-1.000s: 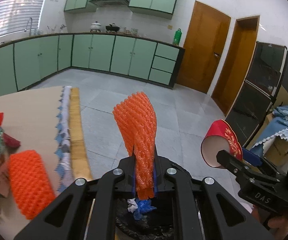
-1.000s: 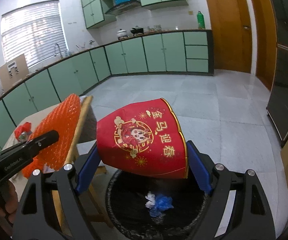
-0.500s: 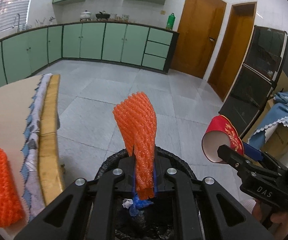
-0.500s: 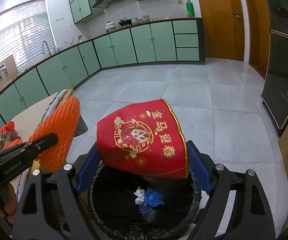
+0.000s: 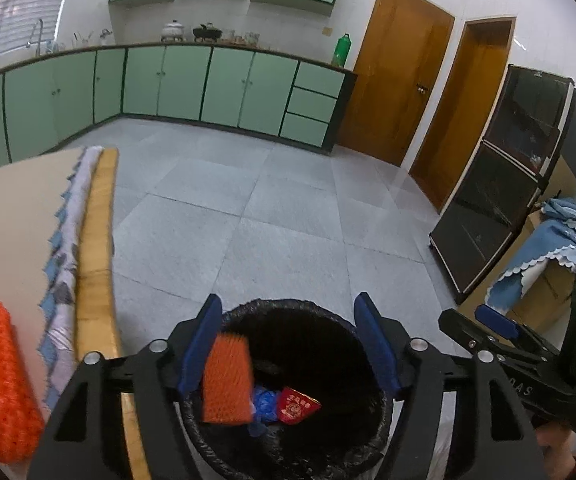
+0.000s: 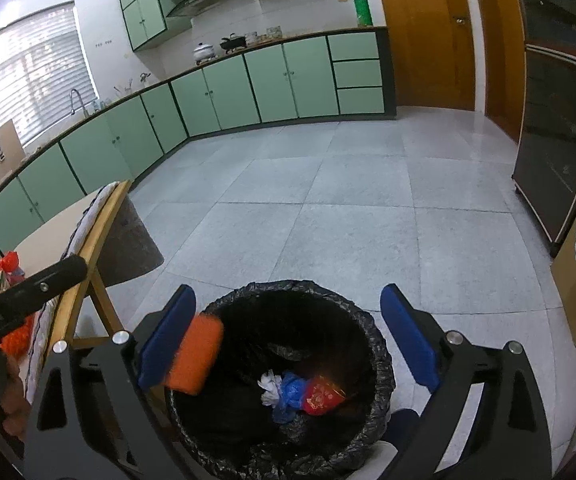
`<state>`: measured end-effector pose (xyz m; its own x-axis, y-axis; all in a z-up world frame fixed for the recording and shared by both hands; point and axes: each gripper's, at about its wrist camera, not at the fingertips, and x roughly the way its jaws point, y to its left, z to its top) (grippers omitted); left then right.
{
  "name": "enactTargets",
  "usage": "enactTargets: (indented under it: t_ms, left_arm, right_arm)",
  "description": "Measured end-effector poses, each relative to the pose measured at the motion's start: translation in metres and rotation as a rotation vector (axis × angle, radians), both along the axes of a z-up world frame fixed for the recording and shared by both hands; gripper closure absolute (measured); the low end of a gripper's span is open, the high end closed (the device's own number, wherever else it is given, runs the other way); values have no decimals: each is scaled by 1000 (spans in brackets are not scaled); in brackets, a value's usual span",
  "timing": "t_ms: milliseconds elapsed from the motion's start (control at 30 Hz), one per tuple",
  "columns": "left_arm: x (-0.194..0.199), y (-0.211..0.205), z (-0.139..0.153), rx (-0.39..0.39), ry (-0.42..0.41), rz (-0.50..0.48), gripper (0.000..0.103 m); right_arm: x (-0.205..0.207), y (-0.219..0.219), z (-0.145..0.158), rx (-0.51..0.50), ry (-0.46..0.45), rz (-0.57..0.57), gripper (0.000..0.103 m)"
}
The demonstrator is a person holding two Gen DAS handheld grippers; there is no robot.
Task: Collect trash
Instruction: 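Carry the orange net and red packet over the bin and release both, then grasp the white tissue with the left tool while the right tool grasps the orange foam net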
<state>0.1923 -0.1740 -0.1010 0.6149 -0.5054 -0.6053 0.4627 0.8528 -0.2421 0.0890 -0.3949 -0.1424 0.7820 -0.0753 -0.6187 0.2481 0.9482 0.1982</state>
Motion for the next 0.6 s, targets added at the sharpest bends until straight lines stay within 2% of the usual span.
enactTargets:
  t_ms: [133,267,600]
  left_arm:
    - [-9,20,18,1,-50,47,25]
    - [-27,52,39,25,-119,123,21]
    - [-63,160,65,85,-190,355,20]
  right_arm:
    - [-4,7,11,-2,-26,-9,9]
    - [-7,24,25,-6,-62,14,7]
    - [4,103,49,33,-118,151,7]
